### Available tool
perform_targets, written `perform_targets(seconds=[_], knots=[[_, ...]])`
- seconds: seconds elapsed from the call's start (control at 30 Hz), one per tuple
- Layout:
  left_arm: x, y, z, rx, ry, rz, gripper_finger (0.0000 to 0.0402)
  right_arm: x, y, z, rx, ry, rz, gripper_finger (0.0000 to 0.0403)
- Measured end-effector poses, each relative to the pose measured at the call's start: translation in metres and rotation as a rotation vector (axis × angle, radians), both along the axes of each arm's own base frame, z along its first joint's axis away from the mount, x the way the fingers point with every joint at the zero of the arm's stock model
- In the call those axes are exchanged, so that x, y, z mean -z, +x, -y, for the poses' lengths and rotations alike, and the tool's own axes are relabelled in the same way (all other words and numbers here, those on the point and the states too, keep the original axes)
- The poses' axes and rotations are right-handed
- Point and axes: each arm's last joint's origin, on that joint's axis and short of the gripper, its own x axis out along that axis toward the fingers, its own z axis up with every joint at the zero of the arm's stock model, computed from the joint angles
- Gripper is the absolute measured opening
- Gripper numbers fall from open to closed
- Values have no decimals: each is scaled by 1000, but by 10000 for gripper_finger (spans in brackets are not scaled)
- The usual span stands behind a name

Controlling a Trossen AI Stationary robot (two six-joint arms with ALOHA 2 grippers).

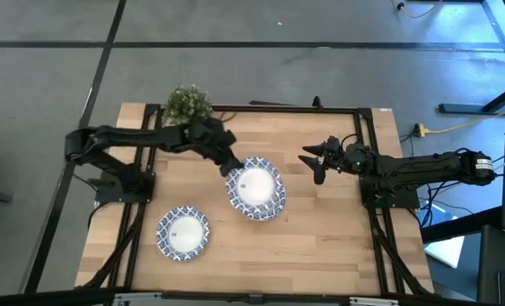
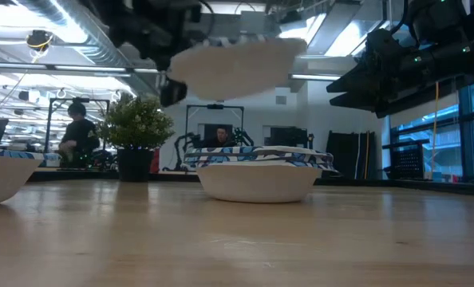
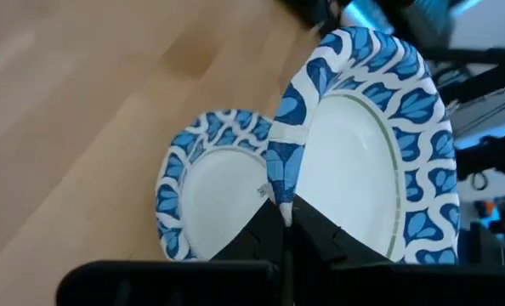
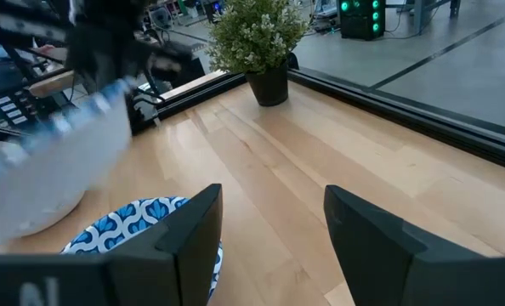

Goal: Nest bowls inside each other
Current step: Stack the white bowl on top of the other white bowl

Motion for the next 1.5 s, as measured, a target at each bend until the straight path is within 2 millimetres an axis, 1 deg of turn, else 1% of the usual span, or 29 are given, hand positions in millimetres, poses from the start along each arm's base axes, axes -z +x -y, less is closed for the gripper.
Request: perform_targets(seconds=[0.17,0.3,0.37,0.47,0.63,0.97,1.3,1.5], knots=[[23,24,-2,44,-33,-127,0,0,0,0,0,0,0,209],[37,38,-3,61,-41,-171,0,0,0,0,-1,0,-2,209],[41,44,-4,71,-35,-182,0,1,0,0,-1,0,-8,209],[43,48,-5,77,-30,-181,6,1,0,0,-1,0,-13,209],[43,48,-7,64,-3,-181,26,5,-1,0,-2,6,-51,209],[43,48,-8,69,49,-178,58,5,-1,0,-2,3,-54,209],[42,48,-7,50,-9,-183,116,5,-1,0,-2,2,-55,209],[43,48,-7,44,-4,-185,123,5,-1,0,-2,2,-55,209]])
